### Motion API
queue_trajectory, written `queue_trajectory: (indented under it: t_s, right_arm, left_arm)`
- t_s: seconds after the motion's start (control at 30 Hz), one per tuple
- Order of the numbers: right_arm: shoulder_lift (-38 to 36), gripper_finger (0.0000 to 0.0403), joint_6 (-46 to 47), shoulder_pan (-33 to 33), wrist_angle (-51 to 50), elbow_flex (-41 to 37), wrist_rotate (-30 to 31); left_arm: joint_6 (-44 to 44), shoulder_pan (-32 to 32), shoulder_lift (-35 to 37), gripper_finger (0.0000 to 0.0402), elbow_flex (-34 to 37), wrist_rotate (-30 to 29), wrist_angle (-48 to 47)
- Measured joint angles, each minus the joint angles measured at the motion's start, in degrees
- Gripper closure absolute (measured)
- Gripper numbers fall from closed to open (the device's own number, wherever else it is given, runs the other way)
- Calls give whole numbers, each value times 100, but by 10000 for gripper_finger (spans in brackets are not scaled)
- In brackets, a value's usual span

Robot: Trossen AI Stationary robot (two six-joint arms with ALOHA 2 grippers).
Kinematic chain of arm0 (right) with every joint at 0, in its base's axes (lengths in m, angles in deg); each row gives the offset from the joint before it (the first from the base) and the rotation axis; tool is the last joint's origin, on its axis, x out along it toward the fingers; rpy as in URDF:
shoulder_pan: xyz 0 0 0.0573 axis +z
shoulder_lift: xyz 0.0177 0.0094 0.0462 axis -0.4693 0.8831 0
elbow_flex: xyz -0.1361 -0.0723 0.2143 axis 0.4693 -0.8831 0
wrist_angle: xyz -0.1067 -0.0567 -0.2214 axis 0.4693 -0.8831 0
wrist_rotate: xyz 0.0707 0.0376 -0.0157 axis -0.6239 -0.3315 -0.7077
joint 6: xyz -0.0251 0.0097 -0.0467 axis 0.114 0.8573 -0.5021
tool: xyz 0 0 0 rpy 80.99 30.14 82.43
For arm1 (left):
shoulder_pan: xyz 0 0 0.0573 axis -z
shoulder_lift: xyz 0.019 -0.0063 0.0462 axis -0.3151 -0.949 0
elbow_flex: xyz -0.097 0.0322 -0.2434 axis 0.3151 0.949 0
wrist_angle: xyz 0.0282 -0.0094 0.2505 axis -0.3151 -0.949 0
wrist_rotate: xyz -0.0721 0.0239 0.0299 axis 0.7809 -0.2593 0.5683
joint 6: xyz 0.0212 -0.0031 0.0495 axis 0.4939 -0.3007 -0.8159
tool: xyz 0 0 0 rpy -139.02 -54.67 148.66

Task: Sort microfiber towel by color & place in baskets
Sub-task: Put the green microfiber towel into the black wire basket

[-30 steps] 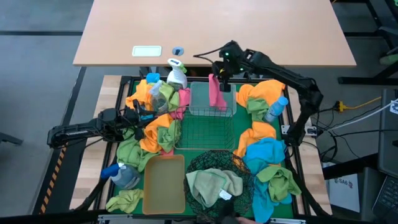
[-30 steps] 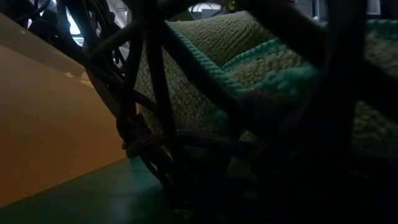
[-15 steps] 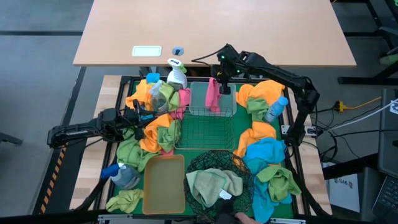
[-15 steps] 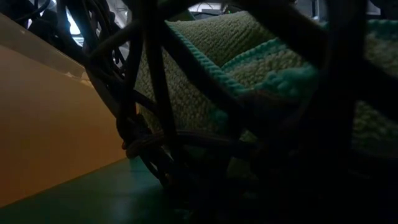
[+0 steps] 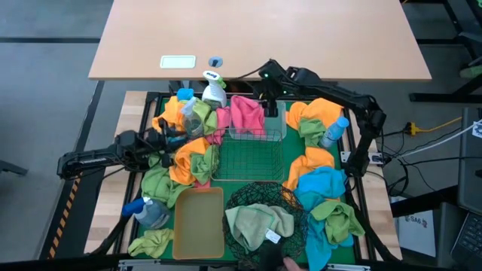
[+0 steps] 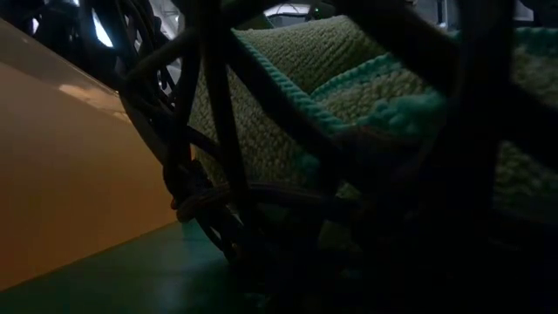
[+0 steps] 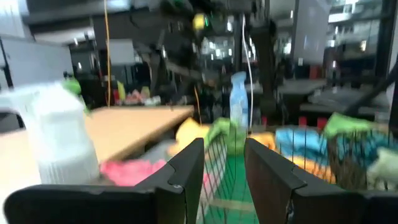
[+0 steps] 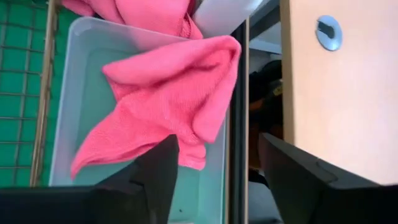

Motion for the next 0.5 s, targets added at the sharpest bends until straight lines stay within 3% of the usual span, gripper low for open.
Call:
queue_trajectory:
  t_s: [0.2,0.5]
  right_arm:
    - [-2,155,-5,275,-44,0,545]
    - [-7,164,-46,766,-32,0,940]
  left_arm:
    - [154,0,0,292,-2,47,739]
    - [1028,0,-117,292,-2,474,807]
